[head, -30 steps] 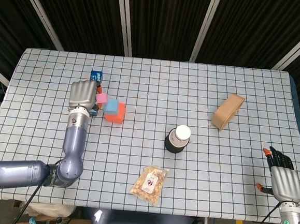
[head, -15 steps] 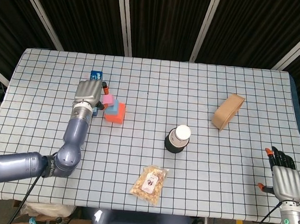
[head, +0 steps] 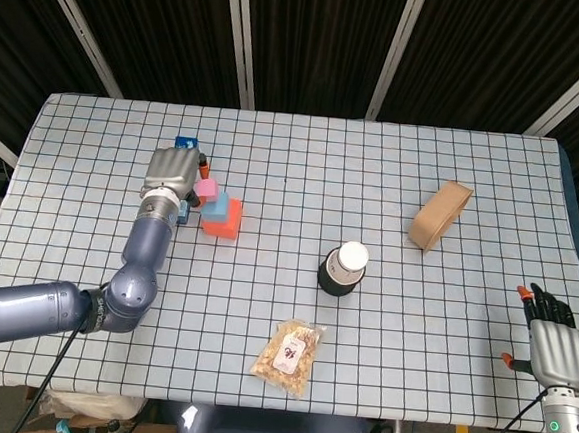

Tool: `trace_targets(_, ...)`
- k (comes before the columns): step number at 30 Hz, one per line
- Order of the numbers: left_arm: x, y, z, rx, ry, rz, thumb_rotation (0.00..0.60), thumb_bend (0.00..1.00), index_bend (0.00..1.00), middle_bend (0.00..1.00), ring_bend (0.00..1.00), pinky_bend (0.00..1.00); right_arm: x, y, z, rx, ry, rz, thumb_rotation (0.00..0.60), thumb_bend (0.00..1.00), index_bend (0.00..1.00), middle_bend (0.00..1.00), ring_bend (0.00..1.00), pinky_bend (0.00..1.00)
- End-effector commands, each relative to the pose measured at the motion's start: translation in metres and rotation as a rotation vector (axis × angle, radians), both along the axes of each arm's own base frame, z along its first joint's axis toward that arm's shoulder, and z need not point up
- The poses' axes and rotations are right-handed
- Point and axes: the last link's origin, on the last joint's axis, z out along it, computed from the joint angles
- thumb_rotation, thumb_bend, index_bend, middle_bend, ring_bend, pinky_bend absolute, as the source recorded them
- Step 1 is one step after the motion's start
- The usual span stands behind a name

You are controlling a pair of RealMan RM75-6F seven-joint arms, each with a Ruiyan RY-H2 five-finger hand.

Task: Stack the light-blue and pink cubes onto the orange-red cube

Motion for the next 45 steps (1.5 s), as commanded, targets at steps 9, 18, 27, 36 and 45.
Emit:
trace_targets(9, -0.001, 0.0, -0.006, -0.029, 0.0, 0.004, 0.6, 0.34, 0.51, 0.85, 0.71, 0.72, -0.001, 0.0, 0.0, 0.0, -0.001, -0.003, 0.6, 0.1, 0.07, 0.03, 0.05, 0.1)
trace_targets(18, -0.001, -0.004, -0.011, -0.04, 0.02, 0.001, 0.6, 0.34, 0.51, 0.85, 0.71, 0.72, -0.001, 0.0, 0.0, 0.0, -0.004, -0.002, 0.6, 0.1, 0.07, 0.03, 0.05, 0.1)
trace_targets(27, -0.003, -0.003, -0.016, -0.037, 0.028, 0.013, 0.6, 0.34, 0.51, 0.85, 0.71, 0.72, -0.001, 0.0, 0.001, 0.001, -0.007, -0.001, 0.6, 0.1, 0.07, 0.03, 0.05, 0.1)
trace_targets(36, -0.001, -0.001, -0.019, -0.037, 0.021, 0.009, 0.6, 0.34, 0.51, 0.85, 0.71, 0.72, -0.002, 0.0, 0.001, 0.003, -0.006, -0.002, 0.6, 0.1, 0.07, 0.03, 0.06, 0.1)
trace_targets(45, -0.004, 0.001, -0.02, -0.039, 0.026, 0.016, 0.6, 0.34, 0.51, 0.85, 0.71, 0.72, -0.002, 0.0, 0.0, 0.007, -0.004, -0.005, 0.6, 0.1, 0.07, 0.03, 0.05, 0.1)
